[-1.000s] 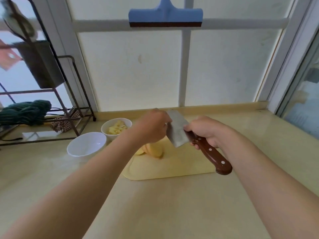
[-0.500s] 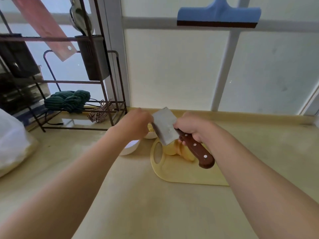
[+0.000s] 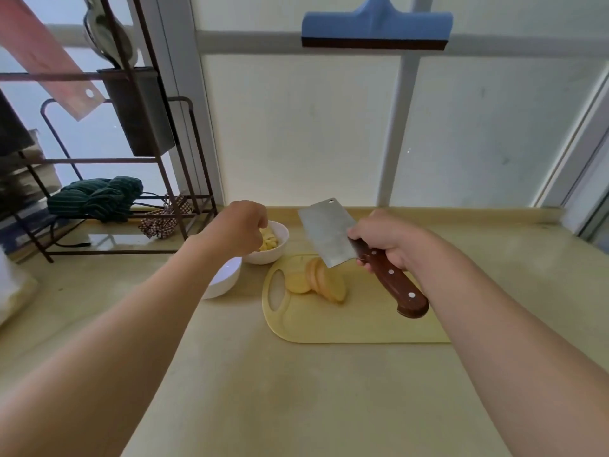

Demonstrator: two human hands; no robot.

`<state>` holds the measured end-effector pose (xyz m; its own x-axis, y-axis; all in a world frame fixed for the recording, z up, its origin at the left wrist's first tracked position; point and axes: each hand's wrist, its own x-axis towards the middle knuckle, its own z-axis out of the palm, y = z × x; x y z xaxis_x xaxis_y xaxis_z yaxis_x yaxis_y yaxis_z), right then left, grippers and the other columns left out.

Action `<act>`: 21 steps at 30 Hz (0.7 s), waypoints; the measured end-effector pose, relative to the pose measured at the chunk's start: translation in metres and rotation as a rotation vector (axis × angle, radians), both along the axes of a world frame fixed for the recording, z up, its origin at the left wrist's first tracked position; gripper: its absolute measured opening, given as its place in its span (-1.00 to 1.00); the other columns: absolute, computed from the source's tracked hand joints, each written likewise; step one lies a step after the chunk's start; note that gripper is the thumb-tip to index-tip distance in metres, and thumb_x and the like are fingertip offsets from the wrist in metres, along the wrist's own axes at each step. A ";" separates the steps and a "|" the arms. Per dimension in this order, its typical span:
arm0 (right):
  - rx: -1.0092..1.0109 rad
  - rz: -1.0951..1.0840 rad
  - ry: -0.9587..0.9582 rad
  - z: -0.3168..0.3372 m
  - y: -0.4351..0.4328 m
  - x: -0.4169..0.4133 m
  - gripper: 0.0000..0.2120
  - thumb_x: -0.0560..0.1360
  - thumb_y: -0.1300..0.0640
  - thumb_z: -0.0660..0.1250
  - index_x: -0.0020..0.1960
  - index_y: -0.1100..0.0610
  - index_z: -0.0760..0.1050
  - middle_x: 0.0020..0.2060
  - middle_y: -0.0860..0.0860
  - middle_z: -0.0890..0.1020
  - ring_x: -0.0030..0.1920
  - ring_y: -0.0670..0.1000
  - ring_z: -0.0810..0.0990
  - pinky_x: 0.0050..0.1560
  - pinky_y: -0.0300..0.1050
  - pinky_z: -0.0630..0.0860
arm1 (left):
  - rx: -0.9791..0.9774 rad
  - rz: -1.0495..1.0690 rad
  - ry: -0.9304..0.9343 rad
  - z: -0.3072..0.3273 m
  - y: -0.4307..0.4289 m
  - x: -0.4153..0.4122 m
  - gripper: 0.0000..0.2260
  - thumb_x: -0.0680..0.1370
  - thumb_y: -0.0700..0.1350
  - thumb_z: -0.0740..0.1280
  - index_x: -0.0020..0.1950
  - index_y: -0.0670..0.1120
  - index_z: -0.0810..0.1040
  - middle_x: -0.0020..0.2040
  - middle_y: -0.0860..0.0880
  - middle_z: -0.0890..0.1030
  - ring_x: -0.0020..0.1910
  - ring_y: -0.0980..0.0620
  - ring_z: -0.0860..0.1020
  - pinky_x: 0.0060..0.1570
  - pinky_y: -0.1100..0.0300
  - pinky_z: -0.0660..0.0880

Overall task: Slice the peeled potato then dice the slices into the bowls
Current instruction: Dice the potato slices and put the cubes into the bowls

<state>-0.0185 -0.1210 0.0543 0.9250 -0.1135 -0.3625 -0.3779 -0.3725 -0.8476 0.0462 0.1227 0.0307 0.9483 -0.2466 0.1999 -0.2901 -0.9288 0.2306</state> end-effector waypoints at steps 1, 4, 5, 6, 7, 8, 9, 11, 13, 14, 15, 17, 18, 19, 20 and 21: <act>0.020 -0.017 -0.008 -0.002 -0.007 -0.002 -0.90 0.67 0.28 0.21 -0.04 0.22 0.40 -0.25 0.17 0.49 -0.43 0.06 0.49 -0.58 -0.25 0.43 | -0.014 0.005 0.002 0.000 -0.004 -0.002 -0.73 0.50 -0.31 0.22 0.09 -0.06 0.57 0.05 -0.02 0.54 -0.05 0.00 0.51 -0.05 0.14 0.53; 0.064 -0.069 -0.030 -0.011 -0.027 -0.008 -0.93 0.66 0.28 0.24 -0.01 0.25 0.42 -0.28 0.17 0.49 -0.44 0.07 0.50 -0.58 -0.23 0.43 | -0.073 0.016 0.037 0.003 -0.023 -0.008 -0.74 0.57 -0.23 0.20 0.21 -0.05 0.55 0.21 -0.06 0.53 0.07 -0.02 0.49 0.04 0.17 0.45; 0.078 -0.085 -0.032 -0.015 -0.033 -0.011 -0.95 0.65 0.28 0.25 0.02 0.26 0.43 -0.27 0.18 0.50 -0.44 0.07 0.50 -0.58 -0.22 0.43 | -0.087 0.005 0.047 0.003 -0.031 -0.012 -0.72 0.60 -0.20 0.19 0.26 -0.06 0.54 0.25 -0.06 0.52 0.14 -0.04 0.49 0.11 0.17 0.43; 0.094 -0.101 -0.031 -0.020 -0.040 -0.013 -0.95 0.65 0.27 0.25 0.06 0.27 0.44 -0.24 0.19 0.51 -0.44 0.07 0.50 -0.57 -0.20 0.43 | -0.094 -0.015 0.054 0.004 -0.039 -0.016 -0.70 0.61 -0.18 0.17 0.30 -0.05 0.53 0.28 -0.05 0.52 0.21 -0.05 0.49 0.17 0.16 0.42; 0.109 -0.117 -0.027 -0.025 -0.048 -0.016 -0.94 0.65 0.26 0.26 0.08 0.27 0.46 -0.23 0.19 0.52 -0.44 0.07 0.50 -0.56 -0.19 0.42 | -0.091 -0.042 0.064 0.005 -0.048 -0.021 -0.69 0.62 -0.17 0.16 0.32 -0.03 0.52 0.30 -0.03 0.53 0.25 -0.04 0.49 0.23 0.15 0.42; 0.124 -0.132 -0.024 -0.029 -0.055 -0.018 -0.93 0.65 0.26 0.27 0.07 0.27 0.47 -0.23 0.19 0.52 -0.44 0.06 0.50 -0.55 -0.19 0.42 | -0.072 -0.078 0.076 0.005 -0.057 -0.027 -0.69 0.62 -0.13 0.17 0.33 0.00 0.51 0.30 0.00 0.54 0.26 -0.02 0.49 0.25 0.14 0.42; 0.136 -0.143 -0.024 -0.034 -0.062 -0.021 -0.93 0.65 0.26 0.28 0.05 0.28 0.48 -0.25 0.18 0.52 -0.44 0.06 0.49 -0.55 -0.19 0.42 | -0.042 -0.121 0.084 0.004 -0.064 -0.033 -0.70 0.62 -0.08 0.19 0.34 0.02 0.50 0.29 0.03 0.54 0.25 0.01 0.49 0.24 0.16 0.42; 0.156 -0.153 -0.029 -0.044 -0.076 -0.026 -0.91 0.63 0.25 0.33 0.01 0.29 0.48 -0.28 0.16 0.52 -0.46 0.05 0.49 -0.54 -0.19 0.42 | 0.061 -0.204 0.107 -0.001 -0.076 -0.046 -0.62 0.58 0.10 0.28 0.37 0.01 0.48 0.30 0.06 0.50 0.27 0.02 0.47 0.21 0.16 0.40; 0.181 -0.157 -0.038 -0.057 -0.089 -0.028 -0.90 0.61 0.24 0.36 0.04 0.29 0.50 -0.28 0.15 0.52 -0.48 0.04 0.49 -0.53 -0.18 0.41 | 0.220 -0.284 0.119 -0.008 -0.083 -0.053 -0.42 0.47 0.30 0.32 0.38 0.01 0.46 0.33 0.06 0.44 0.32 -0.01 0.41 0.28 0.06 0.39; 0.199 -0.156 -0.044 -0.063 -0.094 -0.029 -0.89 0.61 0.24 0.35 0.08 0.30 0.52 -0.27 0.15 0.51 -0.49 0.03 0.48 -0.54 -0.18 0.40 | 0.300 -0.321 0.123 -0.012 -0.085 -0.055 -0.35 0.40 0.37 0.32 0.37 0.01 0.46 0.34 0.07 0.42 0.33 -0.01 0.38 0.29 0.02 0.38; 0.219 -0.150 -0.052 -0.069 -0.098 -0.028 -0.86 0.62 0.24 0.35 0.12 0.30 0.53 -0.27 0.15 0.51 -0.49 0.03 0.47 -0.55 -0.19 0.38 | 0.357 -0.343 0.139 -0.015 -0.086 -0.055 -0.29 0.36 0.41 0.33 0.38 0.03 0.43 0.35 0.09 0.40 0.36 0.00 0.35 0.30 0.02 0.37; 0.263 -0.129 -0.069 -0.077 -0.104 -0.026 -0.85 0.62 0.24 0.34 0.15 0.30 0.54 -0.28 0.16 0.51 -0.50 0.03 0.46 -0.58 -0.21 0.35 | 0.407 -0.338 0.199 -0.017 -0.087 -0.053 -0.23 0.35 0.38 0.38 0.46 0.04 0.34 0.39 0.13 0.36 0.39 0.04 0.31 0.31 0.06 0.34; 0.282 -0.119 -0.078 -0.079 -0.106 -0.025 -0.87 0.62 0.24 0.34 0.12 0.29 0.54 -0.29 0.16 0.51 -0.50 0.04 0.45 -0.59 -0.21 0.35 | 0.420 -0.336 0.205 -0.018 -0.089 -0.052 -0.25 0.36 0.34 0.40 0.45 0.04 0.34 0.36 0.12 0.38 0.37 0.04 0.33 0.29 0.07 0.36; 0.294 -0.111 -0.088 -0.080 -0.108 -0.024 -0.91 0.62 0.25 0.34 0.08 0.28 0.53 -0.29 0.17 0.51 -0.50 0.04 0.45 -0.60 -0.21 0.34 | 0.433 -0.344 0.191 -0.018 -0.091 -0.051 -0.30 0.36 0.31 0.42 0.41 0.03 0.37 0.32 0.11 0.41 0.32 0.03 0.37 0.26 0.07 0.39; 0.298 -0.103 -0.095 -0.081 -0.109 -0.024 -0.93 0.62 0.25 0.34 0.04 0.27 0.52 -0.30 0.17 0.51 -0.50 0.05 0.45 -0.60 -0.21 0.34 | 0.454 -0.353 0.176 -0.017 -0.094 -0.051 -0.34 0.36 0.30 0.43 0.36 0.03 0.41 0.26 0.10 0.43 0.27 0.03 0.41 0.22 0.05 0.42; 0.296 -0.094 -0.099 -0.082 -0.110 -0.023 -0.94 0.62 0.25 0.34 0.02 0.26 0.51 -0.31 0.17 0.51 -0.50 0.05 0.45 -0.61 -0.22 0.33 | 0.471 -0.359 0.162 -0.017 -0.096 -0.050 -0.37 0.36 0.29 0.43 0.32 0.02 0.42 0.22 0.09 0.44 0.22 0.02 0.43 0.19 0.04 0.45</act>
